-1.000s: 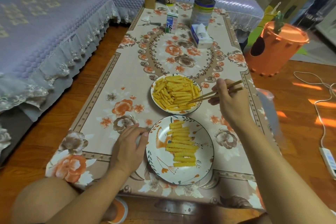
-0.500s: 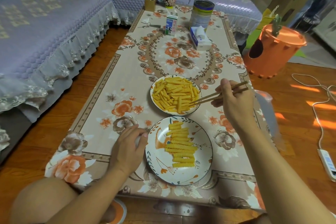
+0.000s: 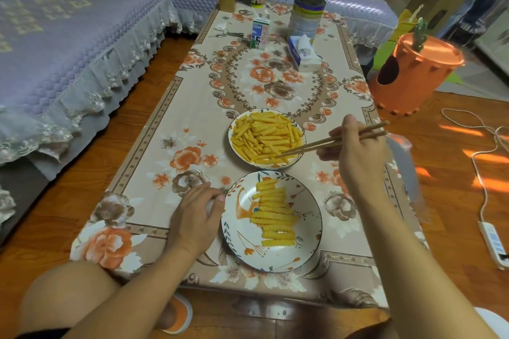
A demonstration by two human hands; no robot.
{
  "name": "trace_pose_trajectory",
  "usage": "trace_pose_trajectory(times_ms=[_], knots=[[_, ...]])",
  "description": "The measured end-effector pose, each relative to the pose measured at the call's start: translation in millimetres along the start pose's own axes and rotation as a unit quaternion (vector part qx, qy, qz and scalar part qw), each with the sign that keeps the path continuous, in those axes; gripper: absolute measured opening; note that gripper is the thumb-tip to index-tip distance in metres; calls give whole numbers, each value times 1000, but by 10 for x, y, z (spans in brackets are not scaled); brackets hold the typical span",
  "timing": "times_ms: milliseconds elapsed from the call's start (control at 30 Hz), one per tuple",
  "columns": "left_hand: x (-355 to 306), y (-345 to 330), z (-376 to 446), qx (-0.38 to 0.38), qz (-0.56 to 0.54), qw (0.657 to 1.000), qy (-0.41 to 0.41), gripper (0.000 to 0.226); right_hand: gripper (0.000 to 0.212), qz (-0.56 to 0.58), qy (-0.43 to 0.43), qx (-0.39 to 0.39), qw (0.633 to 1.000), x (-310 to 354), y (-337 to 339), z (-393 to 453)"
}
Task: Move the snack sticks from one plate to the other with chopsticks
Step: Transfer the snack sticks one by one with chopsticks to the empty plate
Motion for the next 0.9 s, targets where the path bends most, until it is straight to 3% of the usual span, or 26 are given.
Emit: trace_pose_trajectory(times_ms=[167,300,467,567,700,900], knots=[[-27,7,-1,-1,-10,1000,2,59,47,-111,22,245,963,337,233,-396],[-51,19,-8,-2,-8,1000,3,62,43,-210,56,310,925,199,150,-746],[-38,12,-13,3,-7,1000,4,61,33,-178,65,266,945,165,267,-730],[-34,13,-16,2,-10,1000,0,59,38,-147,82,224,960,233,400,-633],[-20,8,-9,2,-6,1000,0,57,41,-147,73,246,955,183,328,-642],[-10,-1,-1,5,5,1000,-1,58,36,-49,58,88,993,22,175,-147]])
Point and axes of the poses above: each hand's wrist, its own z-axis towards the middle knuckle, its own y-axis out of the back of the hand, x = y × z, the point moved 5 cm from there along z, towards the middle knuckle, and after that the axes turned 13 degrees about -z, right-handed, at the moved point
